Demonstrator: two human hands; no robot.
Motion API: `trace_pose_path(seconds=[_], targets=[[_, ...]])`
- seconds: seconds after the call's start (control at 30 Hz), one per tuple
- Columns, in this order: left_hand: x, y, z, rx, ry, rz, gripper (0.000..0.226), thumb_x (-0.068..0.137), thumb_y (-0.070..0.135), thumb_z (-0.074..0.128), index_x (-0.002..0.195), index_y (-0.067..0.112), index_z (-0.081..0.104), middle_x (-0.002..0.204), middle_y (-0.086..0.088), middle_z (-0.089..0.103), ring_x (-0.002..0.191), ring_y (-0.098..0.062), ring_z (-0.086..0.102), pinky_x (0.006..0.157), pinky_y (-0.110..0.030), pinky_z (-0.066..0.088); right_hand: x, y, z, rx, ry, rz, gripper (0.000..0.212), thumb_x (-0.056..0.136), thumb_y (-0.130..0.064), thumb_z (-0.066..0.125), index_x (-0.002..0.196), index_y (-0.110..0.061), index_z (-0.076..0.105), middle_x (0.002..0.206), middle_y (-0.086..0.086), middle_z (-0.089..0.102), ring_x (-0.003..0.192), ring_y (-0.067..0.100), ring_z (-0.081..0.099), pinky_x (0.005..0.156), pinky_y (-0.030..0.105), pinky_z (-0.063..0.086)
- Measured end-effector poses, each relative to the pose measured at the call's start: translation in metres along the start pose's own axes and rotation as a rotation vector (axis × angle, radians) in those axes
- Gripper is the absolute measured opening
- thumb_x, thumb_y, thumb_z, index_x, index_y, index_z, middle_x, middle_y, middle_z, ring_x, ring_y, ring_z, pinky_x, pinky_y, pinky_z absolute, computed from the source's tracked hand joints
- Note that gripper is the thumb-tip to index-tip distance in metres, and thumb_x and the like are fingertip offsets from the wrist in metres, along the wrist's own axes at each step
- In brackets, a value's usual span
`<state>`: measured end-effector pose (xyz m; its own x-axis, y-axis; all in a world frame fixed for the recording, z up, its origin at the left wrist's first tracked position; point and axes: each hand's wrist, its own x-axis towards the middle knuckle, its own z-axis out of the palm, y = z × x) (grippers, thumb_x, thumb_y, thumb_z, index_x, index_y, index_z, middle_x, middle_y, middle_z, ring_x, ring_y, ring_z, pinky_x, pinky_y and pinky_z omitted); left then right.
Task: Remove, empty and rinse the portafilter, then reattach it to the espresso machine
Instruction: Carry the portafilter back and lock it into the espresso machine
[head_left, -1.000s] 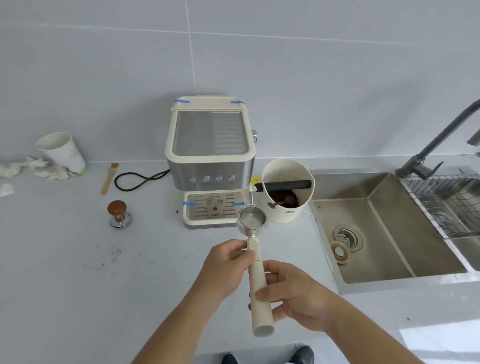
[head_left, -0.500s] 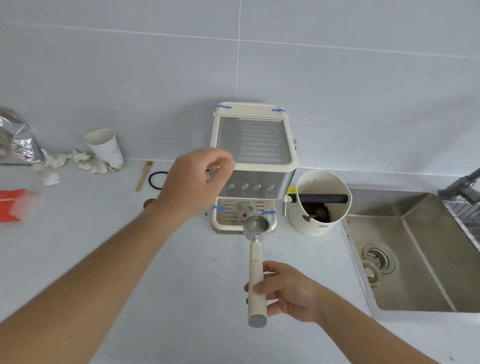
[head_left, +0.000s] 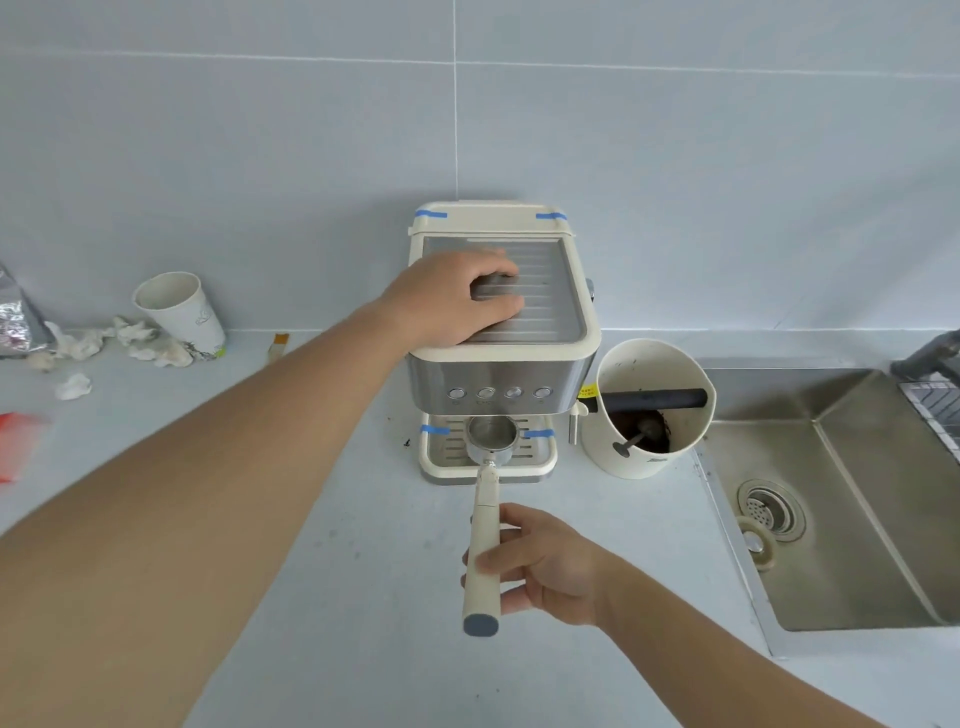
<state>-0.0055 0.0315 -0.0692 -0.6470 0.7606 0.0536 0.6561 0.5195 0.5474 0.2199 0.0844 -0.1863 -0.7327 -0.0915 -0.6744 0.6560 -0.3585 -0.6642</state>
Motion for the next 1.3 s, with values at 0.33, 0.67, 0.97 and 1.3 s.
trace_pose_path(seconds=[0.33, 0.67, 0.97, 1.3], targets=[[0.004, -0.003, 0.003, -0.031, 0.043, 0.006, 0.043, 0.084, 0.052, 0.063, 0.125, 0.039, 0.06, 0.14, 0.023, 0.053, 0.125, -0.004, 0.051, 0.099, -0.025, 0.037, 0.019, -0.012, -0.006, 0.108, -0.036, -0.066, 0.046, 0.081, 0.01, 0.066, 0.119, -0.013, 0.056, 0.101, 0.016, 0.072, 0.091, 0.035, 0.068, 0.078, 0.05, 0.059], [0.007, -0.005, 0.003, -0.032, 0.04, -0.014, 0.046, 0.081, 0.055, 0.063, 0.126, 0.043, 0.06, 0.146, 0.026, 0.045, 0.131, 0.001, 0.045, 0.108, -0.027, 0.034, 0.05, -0.017, 0.007, 0.208, 0.011, -0.137, 0.051, 0.078, 0.008, 0.07, 0.121, -0.014, 0.055, 0.099, 0.01, 0.067, 0.087, 0.028, 0.066, 0.074, 0.047, 0.06], [0.007, -0.005, 0.003, -0.044, 0.04, -0.019, 0.046, 0.082, 0.054, 0.063, 0.126, 0.042, 0.06, 0.145, 0.027, 0.047, 0.131, 0.003, 0.045, 0.111, -0.029, 0.033, 0.08, -0.024, 0.031, 0.335, 0.08, -0.213, 0.043, 0.075, 0.008, 0.074, 0.11, -0.014, 0.06, 0.099, 0.01, 0.063, 0.086, 0.025, 0.067, 0.065, 0.039, 0.061], [0.007, -0.005, 0.002, -0.049, 0.041, -0.008, 0.044, 0.082, 0.052, 0.063, 0.125, 0.041, 0.061, 0.144, 0.026, 0.049, 0.129, 0.004, 0.046, 0.111, -0.031, 0.036, 0.109, -0.041, 0.068, 0.535, 0.192, -0.302, 0.041, 0.074, 0.01, 0.076, 0.104, -0.008, 0.055, 0.095, 0.009, 0.062, 0.088, 0.025, 0.067, 0.07, 0.04, 0.063]])
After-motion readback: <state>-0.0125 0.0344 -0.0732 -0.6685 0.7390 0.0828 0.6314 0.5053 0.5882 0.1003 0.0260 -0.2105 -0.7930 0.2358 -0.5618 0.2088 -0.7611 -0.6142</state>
